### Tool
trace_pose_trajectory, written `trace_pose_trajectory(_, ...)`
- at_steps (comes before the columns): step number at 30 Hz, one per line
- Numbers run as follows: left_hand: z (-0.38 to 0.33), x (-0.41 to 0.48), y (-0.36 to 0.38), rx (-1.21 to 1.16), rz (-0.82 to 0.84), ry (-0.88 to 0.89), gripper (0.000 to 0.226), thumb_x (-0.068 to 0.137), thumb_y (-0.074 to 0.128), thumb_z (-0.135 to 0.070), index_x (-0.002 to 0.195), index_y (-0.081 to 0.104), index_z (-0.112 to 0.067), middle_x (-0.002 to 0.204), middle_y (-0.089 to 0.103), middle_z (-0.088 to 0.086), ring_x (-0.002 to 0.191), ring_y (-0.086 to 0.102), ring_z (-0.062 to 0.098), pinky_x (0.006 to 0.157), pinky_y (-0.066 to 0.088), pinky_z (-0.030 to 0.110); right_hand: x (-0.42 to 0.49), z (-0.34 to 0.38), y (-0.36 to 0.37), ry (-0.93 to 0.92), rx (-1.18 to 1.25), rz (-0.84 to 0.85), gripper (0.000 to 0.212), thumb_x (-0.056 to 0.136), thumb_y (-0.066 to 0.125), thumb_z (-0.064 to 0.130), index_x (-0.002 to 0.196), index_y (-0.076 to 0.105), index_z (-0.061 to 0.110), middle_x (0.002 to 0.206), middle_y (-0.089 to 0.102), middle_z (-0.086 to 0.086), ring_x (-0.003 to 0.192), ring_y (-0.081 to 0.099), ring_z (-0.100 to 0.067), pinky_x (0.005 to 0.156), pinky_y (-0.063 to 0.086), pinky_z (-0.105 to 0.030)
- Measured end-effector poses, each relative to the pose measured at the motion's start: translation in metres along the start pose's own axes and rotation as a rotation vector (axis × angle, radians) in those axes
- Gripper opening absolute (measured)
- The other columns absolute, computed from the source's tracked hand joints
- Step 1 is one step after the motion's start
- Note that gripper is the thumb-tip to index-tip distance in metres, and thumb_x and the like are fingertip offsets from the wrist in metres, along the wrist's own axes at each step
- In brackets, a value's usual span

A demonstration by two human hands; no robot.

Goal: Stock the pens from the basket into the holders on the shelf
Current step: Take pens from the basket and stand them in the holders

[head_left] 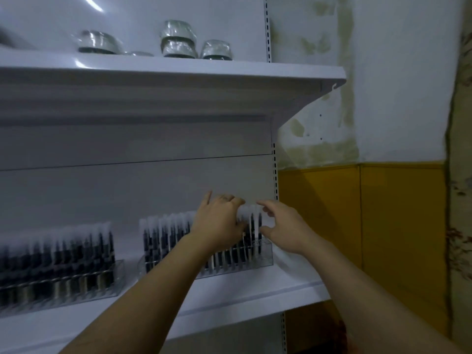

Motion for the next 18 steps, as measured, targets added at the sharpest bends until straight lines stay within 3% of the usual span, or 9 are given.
trace_pose_trajectory(10, 0.032, -0.119, -0.03, -0.049, -0.079, -0.035, 0.051, 0.091, 0.054, -0.042, 0.138, 0.046, -0.027, 0.138, 0.053, -0.003, 0.131, 0.043, 0.017, 0.12, 0.013, 0.04, -0.064, 0.09, 0.031, -0.146, -0.006, 0.009, 0.06, 0.087, 0.067, 0.021, 0.141, 0.042, 0.029, 0.14, 0.048, 0.003, 0.125, 0.048, -0.018, 0.102, 0.04, -0.031)
trace_pose_trajectory(16, 0.065, -0.207, -0.027, -0.041, -0.083, -0.106, 0.051, 0.09, 0.055, -0.045, 0.137, 0.047, -0.027, 0.134, 0.054, -0.005, 0.122, 0.048, 0.018, 0.107, 0.028, 0.032, -0.117, 0.124, 0.092, -0.192, 0.039, 0.135, 0.064, 0.091, 0.064, 0.033, 0.146, 0.033, 0.035, 0.148, 0.036, 0.007, 0.129, 0.043, -0.015, 0.106, 0.041, -0.036)
trace_pose_trajectory(18, 0.073, -0.236, -0.022, -0.04, -0.082, -0.132, 0.049, 0.09, 0.055, -0.045, 0.135, 0.048, -0.029, 0.133, 0.055, -0.006, 0.122, 0.047, 0.017, 0.103, 0.03, 0.032, -0.134, 0.133, 0.116, -0.216, 0.062, 0.165, 0.062, 0.091, 0.065, 0.031, 0.145, 0.035, 0.034, 0.144, 0.038, 0.009, 0.124, 0.045, -0.01, 0.103, 0.042, -0.032)
Point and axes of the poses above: each hand's wrist, its own x-axis towards the middle knuckle, its own y-axis out of the palm, z = x × y, the point moved 9 cm from there along x, towards the middle knuckle
